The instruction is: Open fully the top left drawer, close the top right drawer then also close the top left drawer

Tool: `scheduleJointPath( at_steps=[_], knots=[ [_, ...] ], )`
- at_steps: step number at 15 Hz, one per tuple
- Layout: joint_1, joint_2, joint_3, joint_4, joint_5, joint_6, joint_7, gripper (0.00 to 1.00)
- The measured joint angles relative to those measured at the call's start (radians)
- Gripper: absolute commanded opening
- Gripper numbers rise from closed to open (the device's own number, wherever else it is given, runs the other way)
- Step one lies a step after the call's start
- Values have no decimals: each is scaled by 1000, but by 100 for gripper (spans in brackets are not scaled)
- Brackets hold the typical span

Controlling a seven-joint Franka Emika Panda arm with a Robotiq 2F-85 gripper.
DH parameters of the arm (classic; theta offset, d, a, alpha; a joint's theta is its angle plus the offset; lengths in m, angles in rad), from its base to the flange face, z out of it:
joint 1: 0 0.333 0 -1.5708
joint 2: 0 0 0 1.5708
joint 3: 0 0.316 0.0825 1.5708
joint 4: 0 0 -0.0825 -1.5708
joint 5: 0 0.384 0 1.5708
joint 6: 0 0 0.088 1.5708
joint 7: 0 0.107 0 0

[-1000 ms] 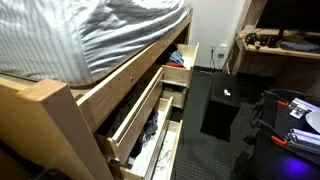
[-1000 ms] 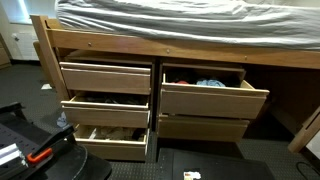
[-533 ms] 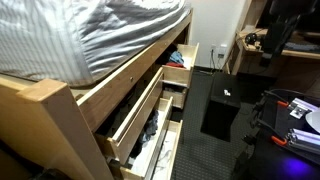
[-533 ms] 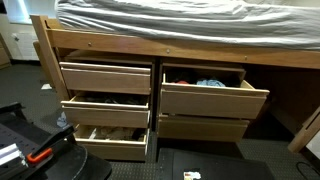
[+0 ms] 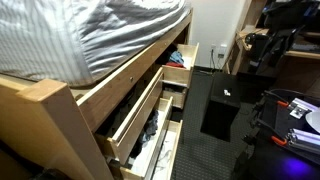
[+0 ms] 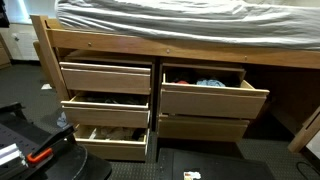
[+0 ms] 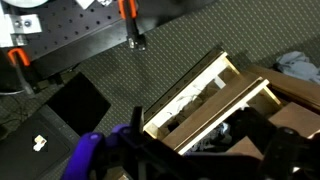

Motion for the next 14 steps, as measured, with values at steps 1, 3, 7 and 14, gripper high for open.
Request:
scheduleJointPath(
  at_steps=[1,3,7,14],
  knots=[
    [0,34,4,-1,30,62,37,100],
    [3,128,16,-1,90,192,114,100],
    [41,312,24,0,215,464,246,100],
    [79,406,21,9,256,586,340,100]
  ],
)
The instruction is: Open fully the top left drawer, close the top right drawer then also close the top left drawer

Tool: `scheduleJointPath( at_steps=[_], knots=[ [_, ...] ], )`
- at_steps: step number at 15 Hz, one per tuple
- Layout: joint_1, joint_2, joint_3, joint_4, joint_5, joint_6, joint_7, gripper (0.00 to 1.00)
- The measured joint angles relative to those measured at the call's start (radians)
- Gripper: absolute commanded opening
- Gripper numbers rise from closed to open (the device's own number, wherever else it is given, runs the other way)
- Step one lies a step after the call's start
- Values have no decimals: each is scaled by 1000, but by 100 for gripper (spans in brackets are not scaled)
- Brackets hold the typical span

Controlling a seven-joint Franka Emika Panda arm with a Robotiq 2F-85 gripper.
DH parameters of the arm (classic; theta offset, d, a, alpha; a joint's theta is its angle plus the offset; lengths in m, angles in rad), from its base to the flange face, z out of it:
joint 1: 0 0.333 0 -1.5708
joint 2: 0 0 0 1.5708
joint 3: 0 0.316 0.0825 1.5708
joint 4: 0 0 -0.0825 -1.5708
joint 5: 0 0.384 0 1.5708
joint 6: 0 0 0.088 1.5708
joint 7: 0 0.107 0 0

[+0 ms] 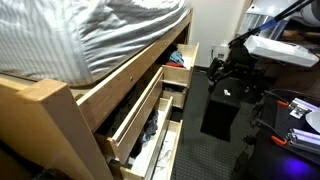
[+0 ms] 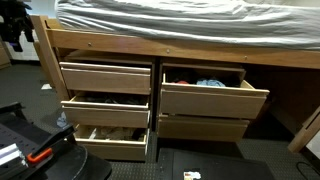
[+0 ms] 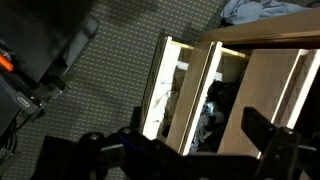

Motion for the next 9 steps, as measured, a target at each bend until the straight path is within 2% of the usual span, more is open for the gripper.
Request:
scheduleJointPath(
  at_steps=[2,5,7,9],
  knots=[
    [11,60,-1,4,36,127,41,100],
    [101,237,-10,62,283,320,-7,100],
    [122,356,37,178,448,393,-69,100],
    [94,465,119,308,589,467,-173,100]
  ],
)
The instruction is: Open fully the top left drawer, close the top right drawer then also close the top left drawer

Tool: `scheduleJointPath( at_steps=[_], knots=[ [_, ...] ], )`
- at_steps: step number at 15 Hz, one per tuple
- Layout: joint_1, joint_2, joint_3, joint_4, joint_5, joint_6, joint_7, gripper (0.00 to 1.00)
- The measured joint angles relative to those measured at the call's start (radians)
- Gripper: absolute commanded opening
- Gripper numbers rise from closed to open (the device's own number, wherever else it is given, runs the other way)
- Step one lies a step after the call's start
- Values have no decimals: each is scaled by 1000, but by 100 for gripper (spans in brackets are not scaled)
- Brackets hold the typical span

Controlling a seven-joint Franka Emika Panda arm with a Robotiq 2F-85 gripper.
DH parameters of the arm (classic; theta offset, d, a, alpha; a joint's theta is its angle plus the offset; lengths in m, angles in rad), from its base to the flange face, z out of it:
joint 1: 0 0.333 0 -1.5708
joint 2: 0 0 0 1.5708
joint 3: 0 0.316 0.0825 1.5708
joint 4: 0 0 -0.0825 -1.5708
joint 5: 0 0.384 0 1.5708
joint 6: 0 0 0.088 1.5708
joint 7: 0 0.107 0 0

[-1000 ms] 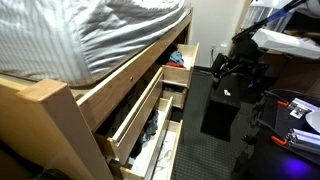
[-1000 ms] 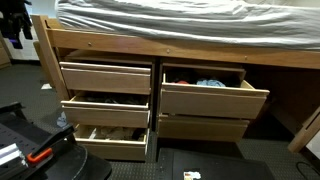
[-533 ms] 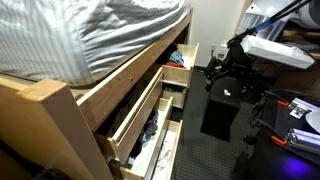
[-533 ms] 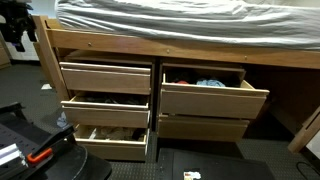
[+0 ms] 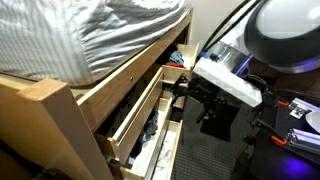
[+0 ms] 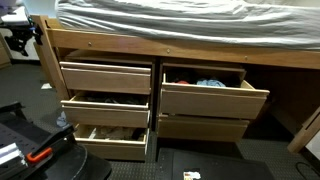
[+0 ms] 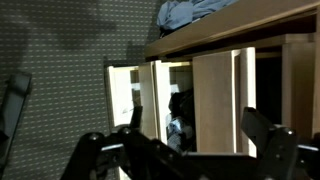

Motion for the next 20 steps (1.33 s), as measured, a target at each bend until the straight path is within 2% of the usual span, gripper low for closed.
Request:
scheduleJointPath(
  at_steps=[1,2,7,9,11,12,13,14,16,17,18,20],
  knots=[
    [-22,47,37,52,19,30,-37,100],
    [-28,72,46,77,18,36,-43,100],
    [-24,70,39,69,17,23,-42,100],
    [-56,75,55,73,9,-74,-77,100],
    [-132,86,88,87,17,-195,-181,100],
    [-161,93,84,87,6,-259,-219,100],
    [-158,106,41,81,-37,-318,-231,100],
    [-122,122,-34,72,-110,-329,-224,100],
    [-43,177,-165,69,-231,-268,-218,100],
    [-13,213,-206,77,-271,-211,-221,100],
    [3,251,-222,90,-290,-140,-233,100],
    [-4,338,-198,134,-290,34,-272,100]
  ],
)
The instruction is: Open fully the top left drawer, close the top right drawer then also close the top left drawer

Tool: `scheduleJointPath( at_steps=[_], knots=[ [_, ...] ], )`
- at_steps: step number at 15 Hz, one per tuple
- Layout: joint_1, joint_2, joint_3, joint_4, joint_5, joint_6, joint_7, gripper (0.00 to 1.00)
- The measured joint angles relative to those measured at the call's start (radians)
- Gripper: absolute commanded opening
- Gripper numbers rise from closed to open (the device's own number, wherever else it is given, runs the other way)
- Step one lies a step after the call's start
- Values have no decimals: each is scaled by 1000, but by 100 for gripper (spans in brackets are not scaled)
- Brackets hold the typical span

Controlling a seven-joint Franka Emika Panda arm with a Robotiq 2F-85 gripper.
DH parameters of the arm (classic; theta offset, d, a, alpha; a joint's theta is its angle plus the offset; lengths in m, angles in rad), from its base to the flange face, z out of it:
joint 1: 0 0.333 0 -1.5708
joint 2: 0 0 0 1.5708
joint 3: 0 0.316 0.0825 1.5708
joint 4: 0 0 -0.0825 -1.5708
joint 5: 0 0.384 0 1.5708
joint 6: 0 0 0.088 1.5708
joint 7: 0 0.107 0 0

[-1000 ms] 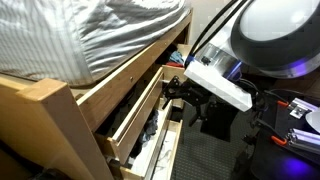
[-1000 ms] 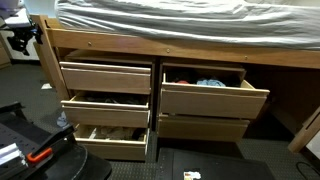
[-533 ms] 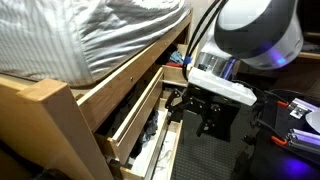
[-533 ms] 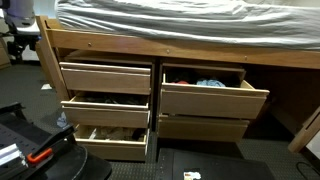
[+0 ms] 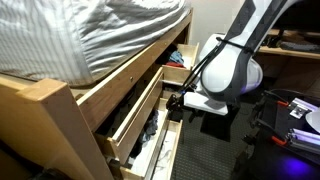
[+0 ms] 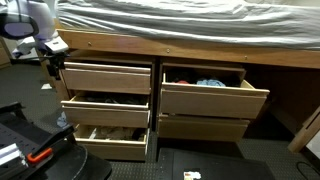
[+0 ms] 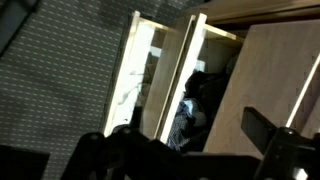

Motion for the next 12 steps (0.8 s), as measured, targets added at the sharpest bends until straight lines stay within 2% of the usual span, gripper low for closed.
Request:
scheduleJointPath(
  at_steps=[3,5,6,12],
  knots=[
    [-91,133,125,93,-50,255,10,100],
    [-90,169,95,180,-141,228,113,100],
    [-89,171,86,208,-151,208,125,100],
    [-78,174,84,195,-154,195,123,100]
  ],
)
